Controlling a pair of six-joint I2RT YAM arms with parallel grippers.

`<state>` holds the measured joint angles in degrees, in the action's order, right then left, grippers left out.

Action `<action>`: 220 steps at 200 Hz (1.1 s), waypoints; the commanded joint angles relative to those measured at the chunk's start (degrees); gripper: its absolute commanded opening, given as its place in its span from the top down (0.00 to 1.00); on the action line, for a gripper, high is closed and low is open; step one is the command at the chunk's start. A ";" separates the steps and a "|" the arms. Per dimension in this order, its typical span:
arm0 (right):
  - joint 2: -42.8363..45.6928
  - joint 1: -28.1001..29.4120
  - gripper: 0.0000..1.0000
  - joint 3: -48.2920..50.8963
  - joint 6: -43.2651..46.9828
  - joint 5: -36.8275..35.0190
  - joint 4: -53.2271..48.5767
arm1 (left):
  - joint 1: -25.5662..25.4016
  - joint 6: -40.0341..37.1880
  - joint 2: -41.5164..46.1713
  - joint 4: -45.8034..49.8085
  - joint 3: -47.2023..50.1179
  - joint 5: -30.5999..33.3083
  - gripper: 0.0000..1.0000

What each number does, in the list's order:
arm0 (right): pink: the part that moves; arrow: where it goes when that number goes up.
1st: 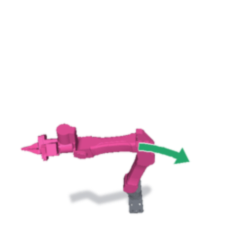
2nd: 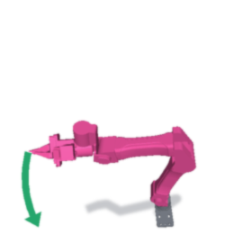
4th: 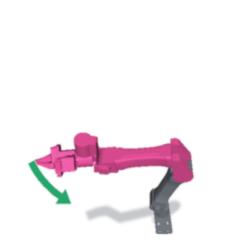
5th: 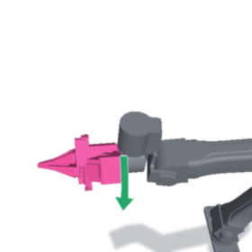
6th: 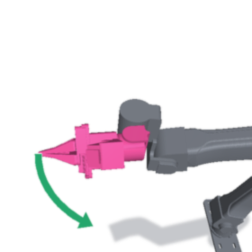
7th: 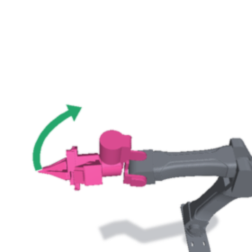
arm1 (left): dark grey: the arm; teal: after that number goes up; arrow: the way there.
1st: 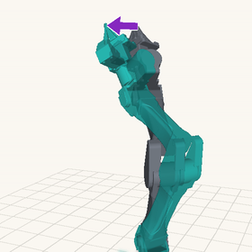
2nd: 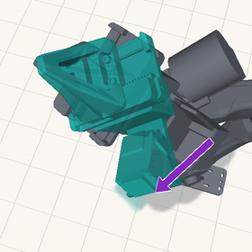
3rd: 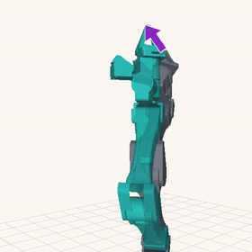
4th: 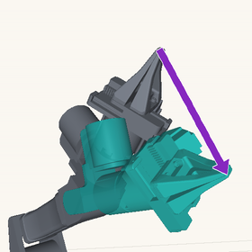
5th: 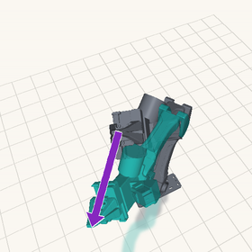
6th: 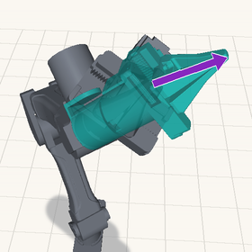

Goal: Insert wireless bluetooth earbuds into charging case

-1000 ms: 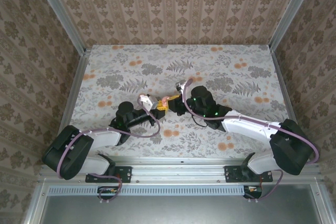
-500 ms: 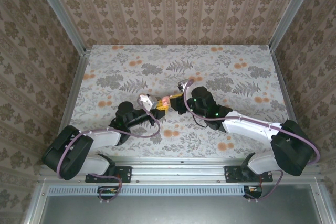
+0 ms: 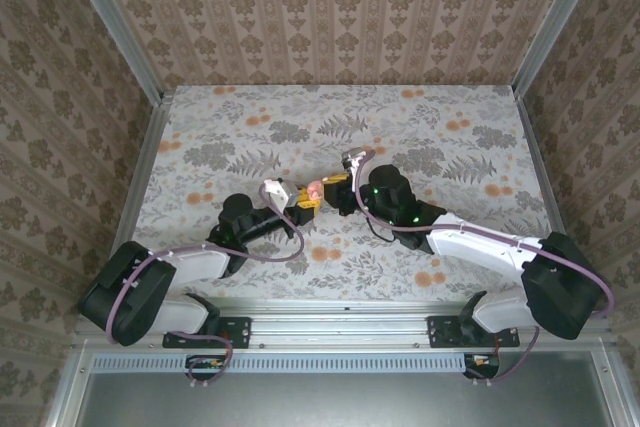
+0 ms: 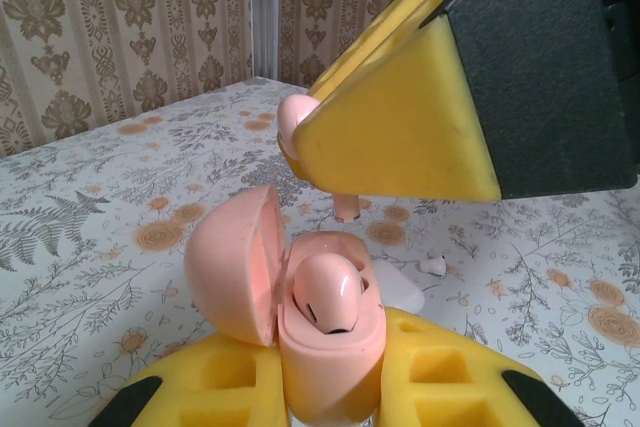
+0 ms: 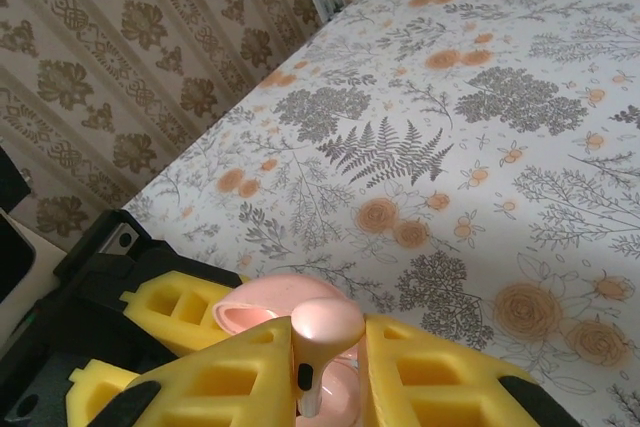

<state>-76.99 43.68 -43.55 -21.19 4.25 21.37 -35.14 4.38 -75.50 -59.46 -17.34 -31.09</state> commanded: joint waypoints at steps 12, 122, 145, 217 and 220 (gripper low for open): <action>-0.54 0.62 0.79 -0.20 -0.57 0.32 2.63 | 0.15 1.10 0.89 -2.17 -1.01 -0.01 0.94; -2.40 0.77 0.79 0.55 -1.10 0.65 3.64 | 0.15 1.78 0.48 -3.44 -1.31 -0.20 0.94; -4.13 0.75 0.79 0.99 -1.22 0.77 3.88 | 0.15 2.28 -0.05 -4.50 -1.28 -0.02 0.94; -3.15 0.86 0.79 2.71 -1.05 2.16 3.43 | 0.15 2.54 -0.17 -4.85 -1.31 1.18 0.94; -3.16 0.88 0.79 2.59 -1.02 2.20 3.30 | 0.15 2.49 -0.17 -4.88 -1.37 1.15 0.94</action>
<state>-80.20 44.10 -42.59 -21.61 4.78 25.63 -35.09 6.09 -75.79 -59.83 -17.34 -30.00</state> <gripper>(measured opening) 0.210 0.190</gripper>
